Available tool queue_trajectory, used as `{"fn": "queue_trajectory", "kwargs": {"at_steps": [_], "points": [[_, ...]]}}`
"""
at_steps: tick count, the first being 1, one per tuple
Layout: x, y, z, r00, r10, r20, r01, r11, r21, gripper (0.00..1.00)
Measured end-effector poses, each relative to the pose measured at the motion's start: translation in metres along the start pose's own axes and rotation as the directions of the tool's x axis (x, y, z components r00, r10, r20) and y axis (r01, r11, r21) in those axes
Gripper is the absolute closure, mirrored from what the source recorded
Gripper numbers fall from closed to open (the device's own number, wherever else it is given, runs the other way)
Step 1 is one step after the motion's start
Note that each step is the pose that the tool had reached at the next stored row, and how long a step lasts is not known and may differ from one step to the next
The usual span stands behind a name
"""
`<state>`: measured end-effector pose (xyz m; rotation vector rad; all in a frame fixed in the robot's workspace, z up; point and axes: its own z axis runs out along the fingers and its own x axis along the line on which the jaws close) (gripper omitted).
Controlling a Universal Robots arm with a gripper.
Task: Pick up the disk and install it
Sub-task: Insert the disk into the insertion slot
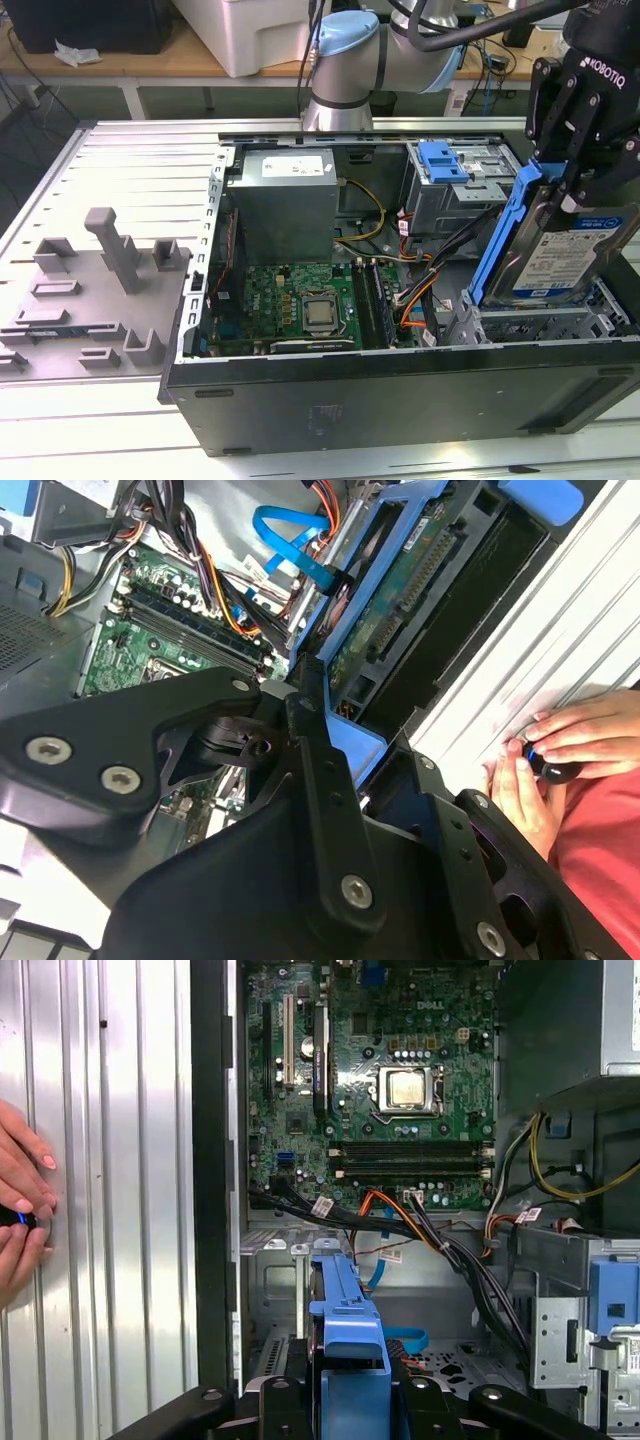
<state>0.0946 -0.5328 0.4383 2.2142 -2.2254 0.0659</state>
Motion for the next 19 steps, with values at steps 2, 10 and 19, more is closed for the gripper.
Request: {"fn": "queue_trajectory", "kwargs": {"at_steps": [2, 10, 19], "points": [[0.0000, 0.0000, 0.0005, 1.0000, 0.000, 0.0000, 0.000, 1.0000, 0.0000, 0.64], [-0.0001, 0.0001, 0.0034, 1.0000, 0.000, -0.0001, 0.000, 1.0000, -0.0001, 0.64], [-0.0002, 0.0002, 0.0063, 1.0000, 0.000, -0.0003, 0.000, 1.0000, -0.0001, 0.64]]}}
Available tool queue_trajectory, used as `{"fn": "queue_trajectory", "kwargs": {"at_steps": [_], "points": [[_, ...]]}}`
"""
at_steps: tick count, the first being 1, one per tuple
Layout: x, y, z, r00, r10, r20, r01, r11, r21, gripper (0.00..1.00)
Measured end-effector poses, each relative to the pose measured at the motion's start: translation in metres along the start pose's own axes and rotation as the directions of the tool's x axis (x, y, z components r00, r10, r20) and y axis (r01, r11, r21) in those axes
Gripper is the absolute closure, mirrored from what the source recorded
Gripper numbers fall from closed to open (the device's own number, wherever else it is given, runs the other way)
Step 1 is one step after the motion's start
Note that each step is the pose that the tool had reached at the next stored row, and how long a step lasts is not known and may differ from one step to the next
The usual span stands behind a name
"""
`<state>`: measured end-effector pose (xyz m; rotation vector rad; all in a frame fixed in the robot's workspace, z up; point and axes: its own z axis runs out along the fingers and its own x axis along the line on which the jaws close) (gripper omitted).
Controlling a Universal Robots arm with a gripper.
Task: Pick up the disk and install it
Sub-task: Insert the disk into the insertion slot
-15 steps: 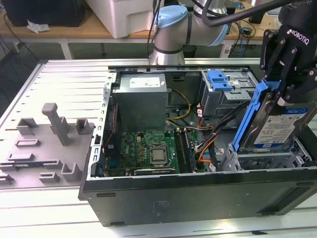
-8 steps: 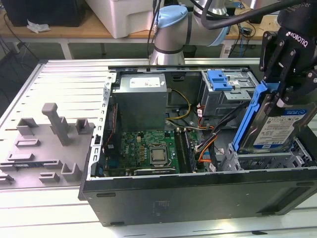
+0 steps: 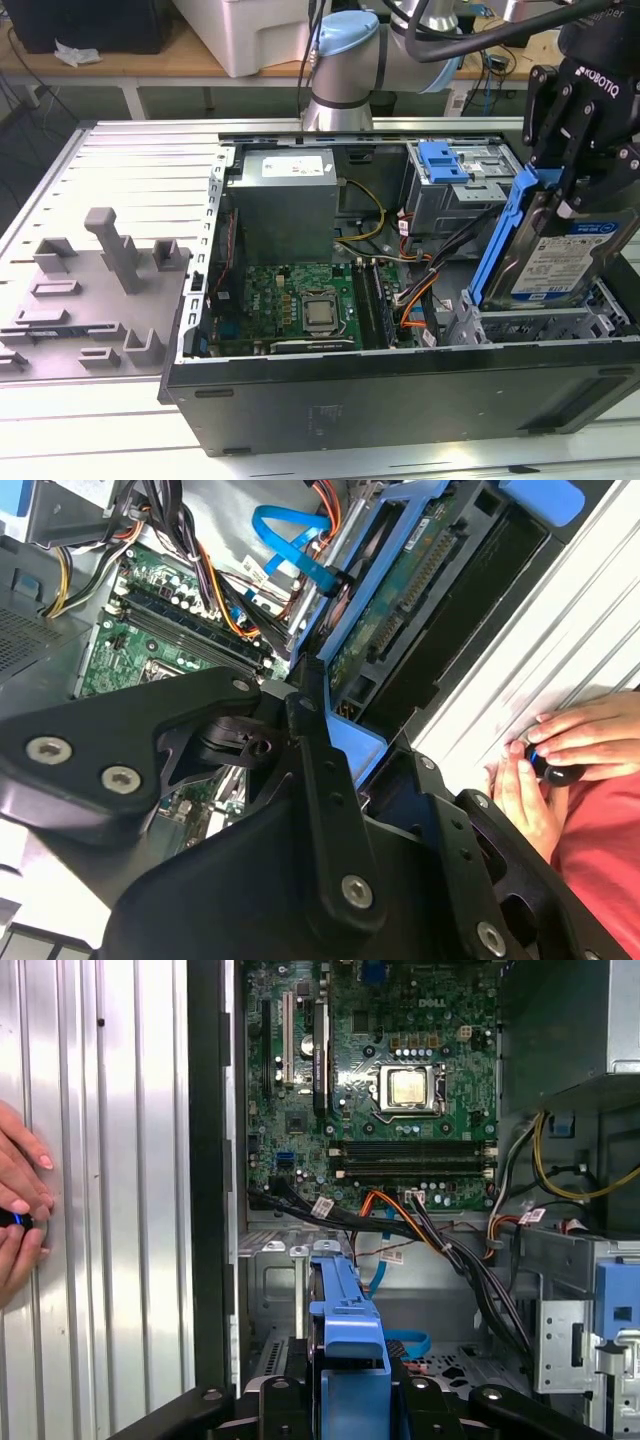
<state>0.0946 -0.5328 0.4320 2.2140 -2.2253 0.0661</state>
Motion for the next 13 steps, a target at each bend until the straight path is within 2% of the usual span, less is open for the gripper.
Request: {"fn": "queue_trajectory", "kwargs": {"at_steps": [8, 13], "points": [[0.0000, 0.0000, 0.0023, 1.0000, 0.000, 0.0002, 0.000, 1.0000, 0.0001, 0.64], [0.0000, -0.0001, -0.0001, 1.0000, 0.000, 0.0011, 0.000, 1.0000, 0.0002, 0.64]]}}
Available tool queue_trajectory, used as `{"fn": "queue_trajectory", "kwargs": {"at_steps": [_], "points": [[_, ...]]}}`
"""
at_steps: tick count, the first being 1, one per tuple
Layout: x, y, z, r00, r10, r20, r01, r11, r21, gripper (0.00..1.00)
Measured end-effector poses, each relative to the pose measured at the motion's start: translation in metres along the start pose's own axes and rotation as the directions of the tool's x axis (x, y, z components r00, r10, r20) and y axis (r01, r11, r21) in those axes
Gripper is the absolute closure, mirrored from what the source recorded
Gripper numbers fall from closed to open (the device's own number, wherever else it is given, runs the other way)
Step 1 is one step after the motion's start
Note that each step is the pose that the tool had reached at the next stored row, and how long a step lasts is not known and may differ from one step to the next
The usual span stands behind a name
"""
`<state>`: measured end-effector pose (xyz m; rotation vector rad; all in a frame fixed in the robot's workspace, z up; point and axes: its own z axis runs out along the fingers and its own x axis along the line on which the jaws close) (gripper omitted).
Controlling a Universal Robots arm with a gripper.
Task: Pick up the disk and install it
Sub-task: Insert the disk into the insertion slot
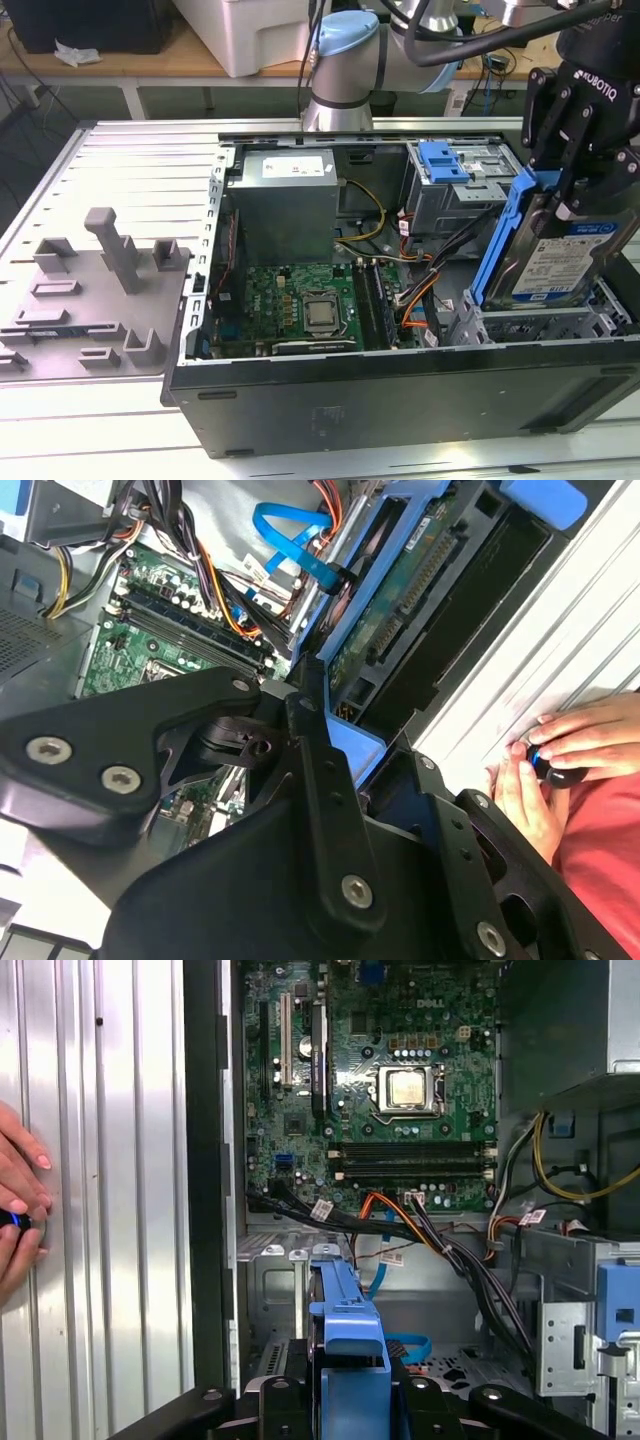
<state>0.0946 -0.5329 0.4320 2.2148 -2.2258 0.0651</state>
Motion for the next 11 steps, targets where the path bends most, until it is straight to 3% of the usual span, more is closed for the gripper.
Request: {"fn": "queue_trajectory", "kwargs": {"at_steps": [11], "points": [[0.0002, -0.0002, -0.0083, 1.0000, 0.003, -0.0009, -0.003, 1.0000, -0.0002, 0.64]]}}
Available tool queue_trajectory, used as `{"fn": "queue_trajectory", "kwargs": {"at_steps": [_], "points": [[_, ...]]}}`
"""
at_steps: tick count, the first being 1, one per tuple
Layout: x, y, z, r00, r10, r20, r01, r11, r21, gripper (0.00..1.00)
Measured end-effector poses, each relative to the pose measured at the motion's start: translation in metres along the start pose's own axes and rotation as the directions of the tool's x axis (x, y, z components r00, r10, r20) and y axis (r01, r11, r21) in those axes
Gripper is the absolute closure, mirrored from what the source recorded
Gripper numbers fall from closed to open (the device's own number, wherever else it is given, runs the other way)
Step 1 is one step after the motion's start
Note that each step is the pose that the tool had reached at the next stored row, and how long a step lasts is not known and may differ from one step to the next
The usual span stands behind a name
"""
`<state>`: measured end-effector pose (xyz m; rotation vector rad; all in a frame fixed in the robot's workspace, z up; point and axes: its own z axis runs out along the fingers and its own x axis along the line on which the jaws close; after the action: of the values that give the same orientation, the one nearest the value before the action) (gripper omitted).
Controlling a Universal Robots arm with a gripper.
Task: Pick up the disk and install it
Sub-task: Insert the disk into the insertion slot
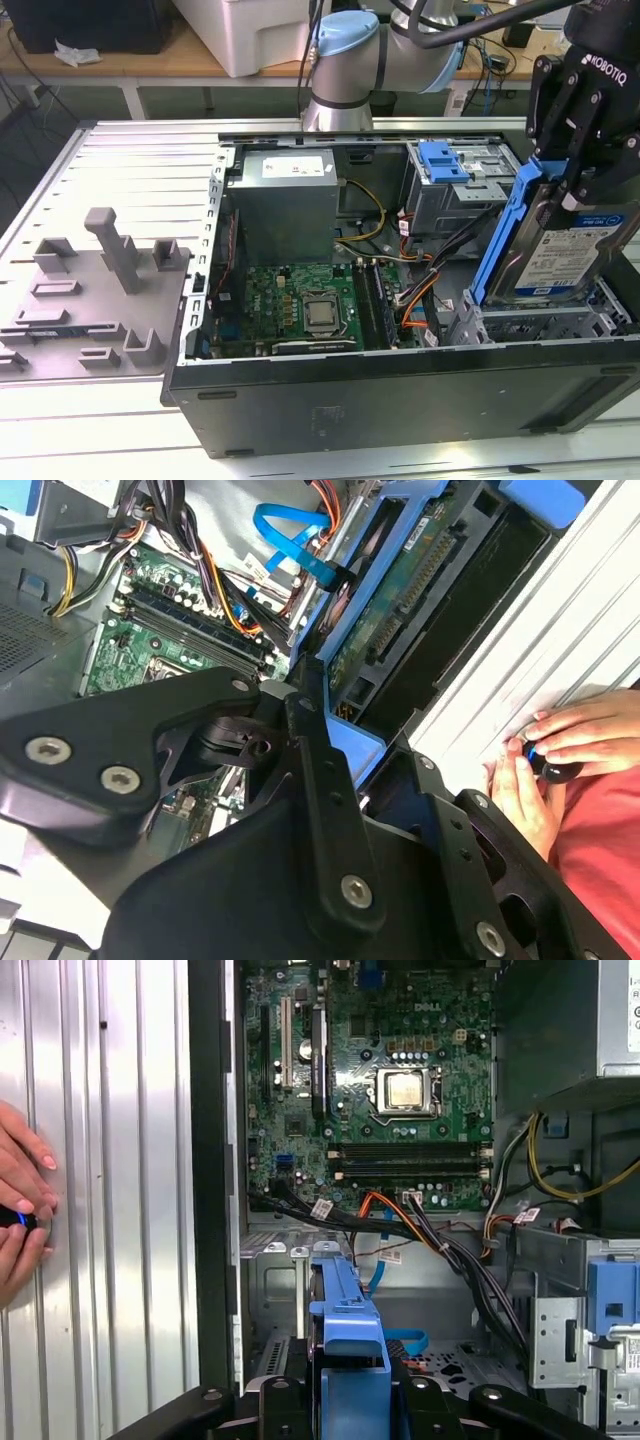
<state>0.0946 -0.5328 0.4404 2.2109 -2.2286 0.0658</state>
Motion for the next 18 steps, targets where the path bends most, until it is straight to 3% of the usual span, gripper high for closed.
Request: {"fn": "queue_trajectory", "kwargs": {"at_steps": [11, 18], "points": [[0.0003, -0.0002, -0.0074, 0.9999, 0.010, -0.0005, -0.010, 0.9999, -0.0003, 0.64], [0.0003, -0.0002, -0.0076, 0.9999, 0.011, -0.0005, -0.011, 0.9999, -0.0004, 0.64]]}}
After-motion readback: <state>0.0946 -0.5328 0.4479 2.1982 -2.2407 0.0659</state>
